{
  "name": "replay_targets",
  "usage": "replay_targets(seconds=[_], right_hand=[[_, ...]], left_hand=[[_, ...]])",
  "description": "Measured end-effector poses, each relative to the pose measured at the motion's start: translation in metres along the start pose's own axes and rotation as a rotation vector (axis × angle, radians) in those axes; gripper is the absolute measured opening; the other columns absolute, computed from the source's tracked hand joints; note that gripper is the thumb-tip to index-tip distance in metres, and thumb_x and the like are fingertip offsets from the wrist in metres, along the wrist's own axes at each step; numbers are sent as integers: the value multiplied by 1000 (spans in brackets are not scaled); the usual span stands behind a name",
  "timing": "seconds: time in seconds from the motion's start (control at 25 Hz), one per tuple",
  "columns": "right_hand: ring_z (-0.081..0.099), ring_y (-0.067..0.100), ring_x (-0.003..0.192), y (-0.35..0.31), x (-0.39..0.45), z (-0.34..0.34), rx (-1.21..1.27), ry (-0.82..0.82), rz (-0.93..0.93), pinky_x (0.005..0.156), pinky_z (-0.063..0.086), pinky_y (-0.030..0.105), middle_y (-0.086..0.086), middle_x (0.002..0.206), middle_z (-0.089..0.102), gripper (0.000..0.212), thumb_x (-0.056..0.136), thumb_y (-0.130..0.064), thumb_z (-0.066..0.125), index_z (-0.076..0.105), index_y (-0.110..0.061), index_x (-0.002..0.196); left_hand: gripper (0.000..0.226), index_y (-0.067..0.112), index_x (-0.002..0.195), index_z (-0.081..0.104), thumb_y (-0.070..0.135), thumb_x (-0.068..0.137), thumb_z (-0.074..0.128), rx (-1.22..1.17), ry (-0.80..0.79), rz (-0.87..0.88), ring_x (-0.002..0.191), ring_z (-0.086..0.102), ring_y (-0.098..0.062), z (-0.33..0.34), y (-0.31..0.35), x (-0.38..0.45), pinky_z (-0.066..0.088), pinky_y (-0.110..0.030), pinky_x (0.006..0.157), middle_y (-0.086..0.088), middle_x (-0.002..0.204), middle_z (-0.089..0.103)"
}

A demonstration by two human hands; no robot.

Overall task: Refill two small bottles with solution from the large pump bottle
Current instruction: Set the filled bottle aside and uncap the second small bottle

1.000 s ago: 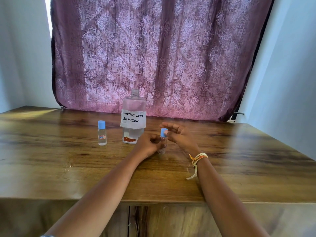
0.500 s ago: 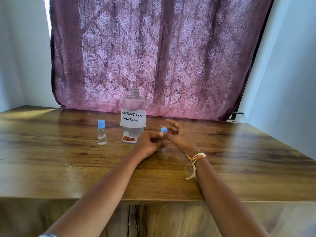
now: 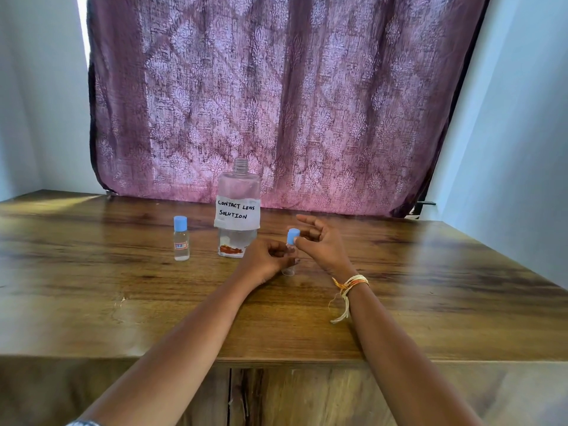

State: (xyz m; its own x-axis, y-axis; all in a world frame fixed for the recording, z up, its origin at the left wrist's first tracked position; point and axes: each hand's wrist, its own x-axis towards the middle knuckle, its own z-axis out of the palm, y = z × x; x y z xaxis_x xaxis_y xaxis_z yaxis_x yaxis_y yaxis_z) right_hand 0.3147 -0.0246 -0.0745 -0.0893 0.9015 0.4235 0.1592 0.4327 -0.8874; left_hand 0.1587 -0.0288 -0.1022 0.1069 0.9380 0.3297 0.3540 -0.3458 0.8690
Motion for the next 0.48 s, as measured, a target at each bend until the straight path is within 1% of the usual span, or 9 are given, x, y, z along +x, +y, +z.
replay_targets(seconds=[0.08,0.16,0.2,0.24,0.32,0.4,0.48], right_hand=[[68,-3,71,1,0,0,14,3,-11,63,51,11,1,90,71,48,75,3,77,60,-2,120],[68,-2,68,2,1,0,30,6,-12,62,50,10,-8,77,70,46,73,-1,80,62,-2,115],[68,-1,68,3,1,0,36,6,-9,62,51,10,-9,74,71,44,73,-1,80,63,-3,114],[69,0,69,3,2,-1,34,7,-6,63,51,12,-8,74,71,43,74,-1,79,63,-3,114],[70,1,71,3,3,-2,19,7,-5,64,52,14,-1,80,72,39,78,2,73,63,-2,116],[69,0,69,2,3,-2,17,-2,-9,63,52,14,3,84,72,35,82,6,66,64,-1,116],[67,-2,66,1,2,-1,26,-16,-17,60,50,12,4,85,72,32,82,6,65,66,-1,113]], left_hand=[[16,35,76,70,29,70,84,5,-3,20,65,64,13,0,0,0,42,-1,56,17,71,71],[16,38,73,70,30,70,83,16,0,33,62,64,12,0,1,0,41,-1,54,20,64,71],[16,39,73,70,30,70,83,13,-2,35,62,64,12,0,0,0,41,-1,54,21,63,70],[17,38,73,69,30,70,83,6,-5,35,62,65,11,0,0,0,41,-1,54,21,63,71],[17,36,78,70,30,70,84,-3,-3,20,63,65,11,0,-1,0,41,-1,55,17,68,72],[21,30,86,73,30,69,85,-1,7,4,64,65,11,1,-1,1,42,-1,55,14,75,72],[26,23,93,75,30,69,84,12,5,6,64,65,9,1,-1,1,42,-3,56,12,76,72]])
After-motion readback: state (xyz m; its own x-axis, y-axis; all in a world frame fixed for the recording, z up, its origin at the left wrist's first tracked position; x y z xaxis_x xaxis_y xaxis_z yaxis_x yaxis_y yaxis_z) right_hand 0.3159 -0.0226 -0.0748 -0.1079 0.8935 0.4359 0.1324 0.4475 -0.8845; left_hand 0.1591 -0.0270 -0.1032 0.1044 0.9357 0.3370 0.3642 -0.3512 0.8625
